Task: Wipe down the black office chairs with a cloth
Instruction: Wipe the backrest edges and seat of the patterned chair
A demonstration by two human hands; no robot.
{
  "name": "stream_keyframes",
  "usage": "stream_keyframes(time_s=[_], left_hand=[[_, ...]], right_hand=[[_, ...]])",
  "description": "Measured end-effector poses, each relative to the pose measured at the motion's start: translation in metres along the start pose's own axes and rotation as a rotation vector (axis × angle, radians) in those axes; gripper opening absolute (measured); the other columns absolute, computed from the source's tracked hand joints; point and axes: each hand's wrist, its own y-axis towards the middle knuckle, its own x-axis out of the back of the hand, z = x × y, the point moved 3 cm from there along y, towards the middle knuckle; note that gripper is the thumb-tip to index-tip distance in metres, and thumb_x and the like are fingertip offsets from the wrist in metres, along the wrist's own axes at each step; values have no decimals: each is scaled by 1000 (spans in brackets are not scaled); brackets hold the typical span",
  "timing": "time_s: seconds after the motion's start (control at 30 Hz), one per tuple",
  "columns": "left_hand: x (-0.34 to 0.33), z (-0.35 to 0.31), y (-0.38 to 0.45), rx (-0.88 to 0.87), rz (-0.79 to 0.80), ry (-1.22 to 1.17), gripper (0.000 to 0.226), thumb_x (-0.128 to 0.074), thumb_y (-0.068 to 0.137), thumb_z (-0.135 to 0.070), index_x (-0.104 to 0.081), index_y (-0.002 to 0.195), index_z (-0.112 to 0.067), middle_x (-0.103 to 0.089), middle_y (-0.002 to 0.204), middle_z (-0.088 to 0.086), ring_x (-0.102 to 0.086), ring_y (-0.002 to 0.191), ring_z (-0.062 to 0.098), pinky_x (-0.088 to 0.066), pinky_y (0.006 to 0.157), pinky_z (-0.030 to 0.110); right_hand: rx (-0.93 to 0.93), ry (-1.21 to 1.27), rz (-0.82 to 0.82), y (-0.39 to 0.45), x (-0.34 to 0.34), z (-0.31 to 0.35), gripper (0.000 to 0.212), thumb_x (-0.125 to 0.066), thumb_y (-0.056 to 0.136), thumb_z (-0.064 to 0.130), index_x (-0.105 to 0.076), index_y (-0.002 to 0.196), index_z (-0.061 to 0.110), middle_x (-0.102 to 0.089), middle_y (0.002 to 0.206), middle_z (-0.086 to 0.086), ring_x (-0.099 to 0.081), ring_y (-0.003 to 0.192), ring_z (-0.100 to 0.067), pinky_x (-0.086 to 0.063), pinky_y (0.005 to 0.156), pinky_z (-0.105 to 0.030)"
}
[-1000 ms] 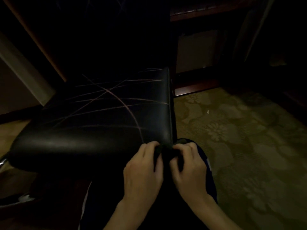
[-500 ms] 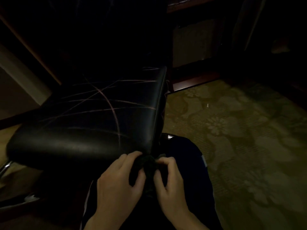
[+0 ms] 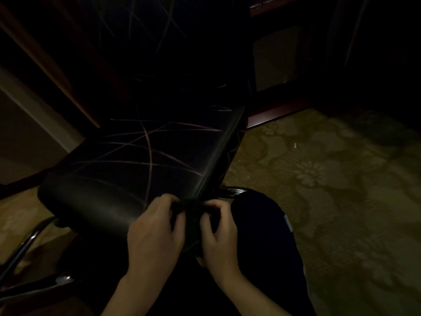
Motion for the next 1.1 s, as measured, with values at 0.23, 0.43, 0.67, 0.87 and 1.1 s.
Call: stream_keyframes(time_s=[0.23,0.43,0.67,0.87,1.1], left_hand=[[-11,-12,35,-124,29,82,26,-64,86,-32,-54,107,-20,-60,87,-4,-50,64,6,-28,51,14],[-3,3,10,-291,184,154,40,-73,74,-35,-59,109,-23,-52,86,-8,-45,70,6,-32,52,14],[-13,-2,50,-234,176,63,19,-68,82,-29,-58,95,-22,-58,83,-5,-58,71,17,-47,57,34],[-33,-21,99,-251,123,57,19,-62,90,-31,-54,98,-16,-58,88,2,-58,76,22,-34,59,30],[-45,-43,121,-275,180,121,24,-60,91,-37,-50,102,-18,-58,95,1,-60,84,23,-37,62,30]], right_hand=[[-44,-47,-160,27,-1,10,11,-52,98,23,-50,105,31,-59,100,13,-60,88,0,-53,71,-24],[-80,-67,-96,-28,-13,-8,22,-52,98,21,-42,108,38,-54,105,19,-55,99,3,-47,81,-16],[-102,-54,-200,15,-11,-8,16,-53,97,27,-45,101,41,-60,96,14,-60,89,-2,-52,76,-29],[-46,38,-321,72,-3,-3,10,-52,97,19,-48,103,25,-59,100,1,-59,89,-11,-53,77,-36],[-49,129,-360,95,8,-7,20,-50,98,13,-47,97,33,-58,104,-1,-58,92,-8,-48,75,-18]])
